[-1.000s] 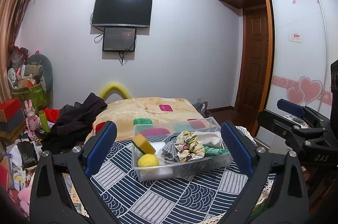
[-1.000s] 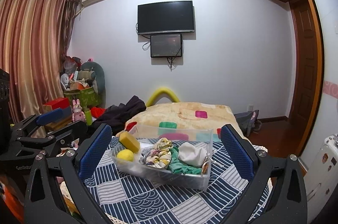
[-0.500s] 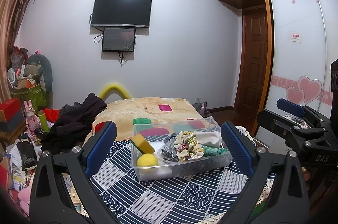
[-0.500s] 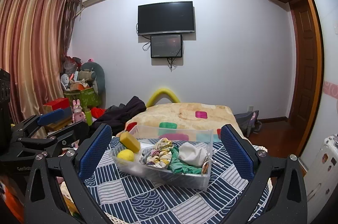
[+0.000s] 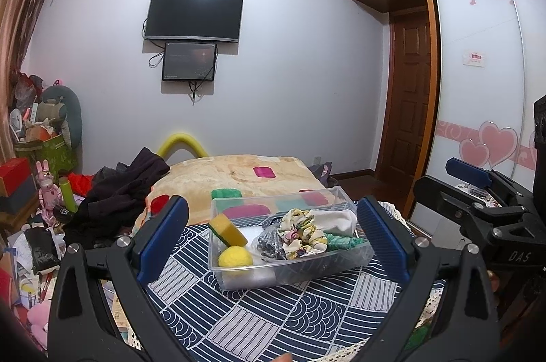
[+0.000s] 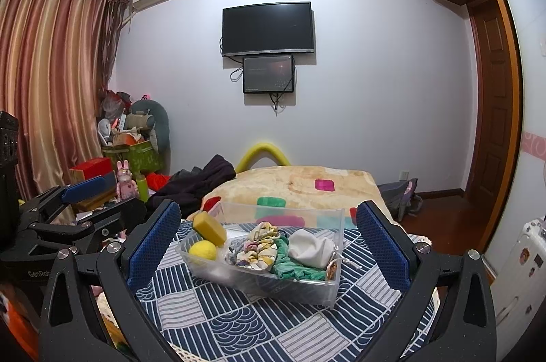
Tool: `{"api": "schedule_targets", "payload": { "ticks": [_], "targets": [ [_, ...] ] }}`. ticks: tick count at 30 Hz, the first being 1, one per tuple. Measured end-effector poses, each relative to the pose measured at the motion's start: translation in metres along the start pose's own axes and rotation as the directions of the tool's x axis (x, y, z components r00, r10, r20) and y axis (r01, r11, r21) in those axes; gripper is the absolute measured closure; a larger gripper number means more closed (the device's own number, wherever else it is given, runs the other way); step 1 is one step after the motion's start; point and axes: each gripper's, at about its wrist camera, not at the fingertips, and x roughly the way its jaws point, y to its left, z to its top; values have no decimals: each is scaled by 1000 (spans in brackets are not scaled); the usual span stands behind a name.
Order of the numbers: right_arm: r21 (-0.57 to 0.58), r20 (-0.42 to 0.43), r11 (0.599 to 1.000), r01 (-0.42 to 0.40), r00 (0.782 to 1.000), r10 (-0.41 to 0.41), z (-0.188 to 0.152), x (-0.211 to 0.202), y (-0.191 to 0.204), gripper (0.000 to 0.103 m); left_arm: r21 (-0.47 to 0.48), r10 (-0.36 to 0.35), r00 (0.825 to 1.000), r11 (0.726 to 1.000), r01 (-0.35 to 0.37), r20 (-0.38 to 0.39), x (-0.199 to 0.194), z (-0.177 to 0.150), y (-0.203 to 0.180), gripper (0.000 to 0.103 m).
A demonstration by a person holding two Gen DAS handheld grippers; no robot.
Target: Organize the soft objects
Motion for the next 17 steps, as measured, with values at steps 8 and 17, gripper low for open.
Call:
{"api": "schedule_targets", "payload": {
  "ticks": [8, 17],
  "targets": [
    [6, -7, 1000, 2, 1000, -2, 0, 1, -2, 0, -9, -3, 1000, 1000, 3, -4, 0, 0, 3, 3],
    [8, -10, 1000, 2, 1000, -2, -2, 5, -3, 0, -7, -5, 1000, 1000, 5, -14, 2, 0, 3, 3]
  ]
}}
